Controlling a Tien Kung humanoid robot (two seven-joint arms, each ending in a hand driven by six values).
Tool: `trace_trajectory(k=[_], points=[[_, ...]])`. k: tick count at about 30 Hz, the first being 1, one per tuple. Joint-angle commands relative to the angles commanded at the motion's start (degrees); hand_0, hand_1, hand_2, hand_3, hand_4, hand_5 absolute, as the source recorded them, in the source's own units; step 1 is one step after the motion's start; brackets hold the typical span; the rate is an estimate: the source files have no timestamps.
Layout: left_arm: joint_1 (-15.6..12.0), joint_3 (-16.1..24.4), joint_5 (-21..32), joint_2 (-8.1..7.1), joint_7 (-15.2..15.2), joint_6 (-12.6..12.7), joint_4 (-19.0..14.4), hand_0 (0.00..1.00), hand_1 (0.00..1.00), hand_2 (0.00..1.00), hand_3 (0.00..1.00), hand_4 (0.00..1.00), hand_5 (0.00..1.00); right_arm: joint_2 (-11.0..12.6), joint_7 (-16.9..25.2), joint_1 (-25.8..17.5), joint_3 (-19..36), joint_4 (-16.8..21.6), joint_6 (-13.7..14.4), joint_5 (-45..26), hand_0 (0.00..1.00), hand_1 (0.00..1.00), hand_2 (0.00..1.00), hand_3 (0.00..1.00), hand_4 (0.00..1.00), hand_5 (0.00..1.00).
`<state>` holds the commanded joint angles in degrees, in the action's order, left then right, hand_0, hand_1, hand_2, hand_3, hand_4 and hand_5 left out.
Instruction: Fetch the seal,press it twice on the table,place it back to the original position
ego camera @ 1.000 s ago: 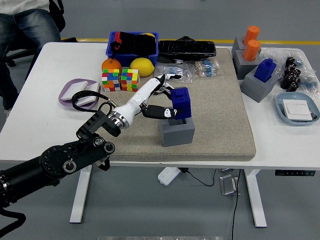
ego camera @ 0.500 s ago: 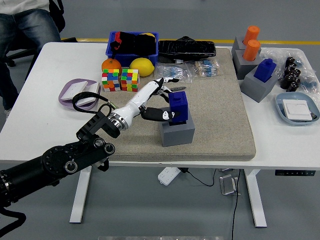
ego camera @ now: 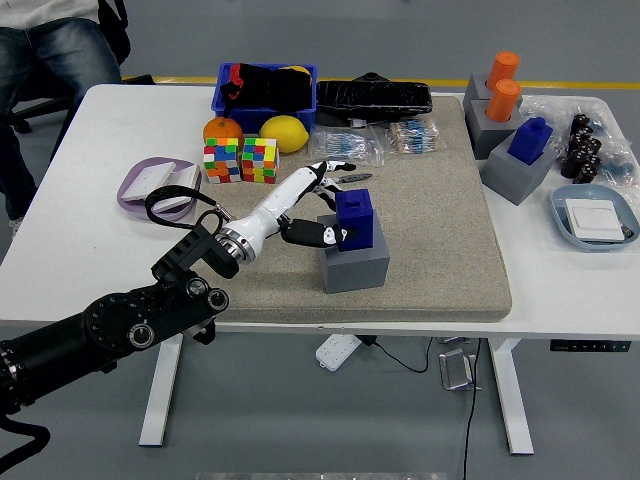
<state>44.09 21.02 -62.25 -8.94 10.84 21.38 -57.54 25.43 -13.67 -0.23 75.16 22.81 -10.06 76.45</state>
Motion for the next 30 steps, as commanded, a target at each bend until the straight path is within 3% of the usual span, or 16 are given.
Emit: trace_trajectory(k=[16, 30], points=[[-0.3, -0.7, 0.0, 0.27, 0.0, 0.0, 0.2, 0.810, 0.482, 0.385, 0.874, 0.680, 0.002, 0.2, 0.0, 0.0, -0.3, 0.0, 0.0, 0.0, 0.902, 0.753, 0.752, 0.773, 0.887, 0.545], [0.8, 0.1, -1.4, -0.52, -1.0, -0.7, -0.9, 0.810, 0.481, 0.378, 0.873, 0.679, 0.002, 0.3, 0.0, -0.1, -0.4, 0.1, 0.0, 0.0, 0.902, 0.753, 0.753, 0.774, 0.887, 0.545]])
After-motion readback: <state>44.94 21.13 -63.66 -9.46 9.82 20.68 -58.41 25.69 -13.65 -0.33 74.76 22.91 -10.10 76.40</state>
